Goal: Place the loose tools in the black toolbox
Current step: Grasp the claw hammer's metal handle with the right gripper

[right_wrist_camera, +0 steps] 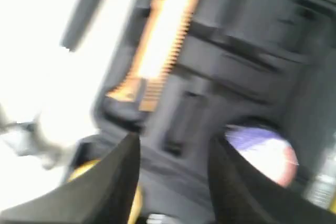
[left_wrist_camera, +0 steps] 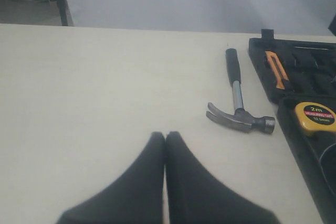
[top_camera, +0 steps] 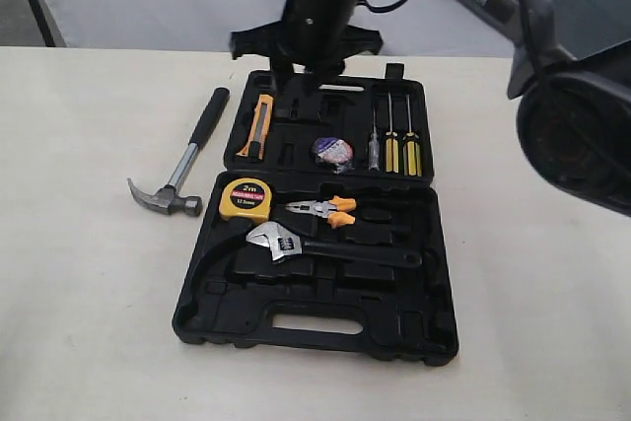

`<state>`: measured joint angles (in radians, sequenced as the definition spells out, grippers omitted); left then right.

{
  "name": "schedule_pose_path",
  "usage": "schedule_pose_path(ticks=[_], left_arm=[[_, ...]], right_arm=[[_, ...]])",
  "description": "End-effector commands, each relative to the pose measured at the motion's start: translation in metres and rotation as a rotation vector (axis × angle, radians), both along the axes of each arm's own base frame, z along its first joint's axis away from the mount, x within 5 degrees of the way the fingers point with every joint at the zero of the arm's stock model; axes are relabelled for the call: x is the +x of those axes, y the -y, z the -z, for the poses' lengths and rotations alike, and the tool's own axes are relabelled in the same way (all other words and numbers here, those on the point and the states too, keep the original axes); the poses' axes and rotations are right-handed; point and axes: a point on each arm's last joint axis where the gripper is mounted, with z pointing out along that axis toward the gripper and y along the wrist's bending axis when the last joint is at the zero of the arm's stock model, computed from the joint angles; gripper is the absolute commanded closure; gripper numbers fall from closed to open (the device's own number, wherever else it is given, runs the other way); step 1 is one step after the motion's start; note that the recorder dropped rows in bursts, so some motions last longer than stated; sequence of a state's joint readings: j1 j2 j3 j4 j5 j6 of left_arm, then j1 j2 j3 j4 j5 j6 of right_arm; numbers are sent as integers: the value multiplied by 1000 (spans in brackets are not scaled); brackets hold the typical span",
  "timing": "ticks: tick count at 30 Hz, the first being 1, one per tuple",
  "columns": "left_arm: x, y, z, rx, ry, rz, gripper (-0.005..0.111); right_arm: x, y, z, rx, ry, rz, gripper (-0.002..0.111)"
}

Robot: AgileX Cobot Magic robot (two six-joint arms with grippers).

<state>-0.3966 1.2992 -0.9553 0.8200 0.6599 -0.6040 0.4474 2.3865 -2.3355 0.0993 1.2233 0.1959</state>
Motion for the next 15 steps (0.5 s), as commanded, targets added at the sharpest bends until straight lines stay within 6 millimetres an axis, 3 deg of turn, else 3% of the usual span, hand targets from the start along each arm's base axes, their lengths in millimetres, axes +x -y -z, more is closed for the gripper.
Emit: schedule_pose_path(ticks=[1, 4, 7, 11, 15], left_arm=[[-2, 0, 1, -27, 5, -1, 105], [-2, 0, 1, -27, 5, -1, 105], [-2, 0, 1, -27, 5, -1, 105], [-2, 0, 1, -27, 5, -1, 105], [-2, 0, 1, -27, 5, -1, 105]], right_arm=[[-20, -52, 1, 29, 21, -113, 67], [-34, -87, 25, 23, -11, -153, 67], [-39, -108, 55, 5, -50, -123, 67], [-37, -119, 79, 31, -85, -50, 67], [-33, -122, 86, 68, -95, 26, 67]])
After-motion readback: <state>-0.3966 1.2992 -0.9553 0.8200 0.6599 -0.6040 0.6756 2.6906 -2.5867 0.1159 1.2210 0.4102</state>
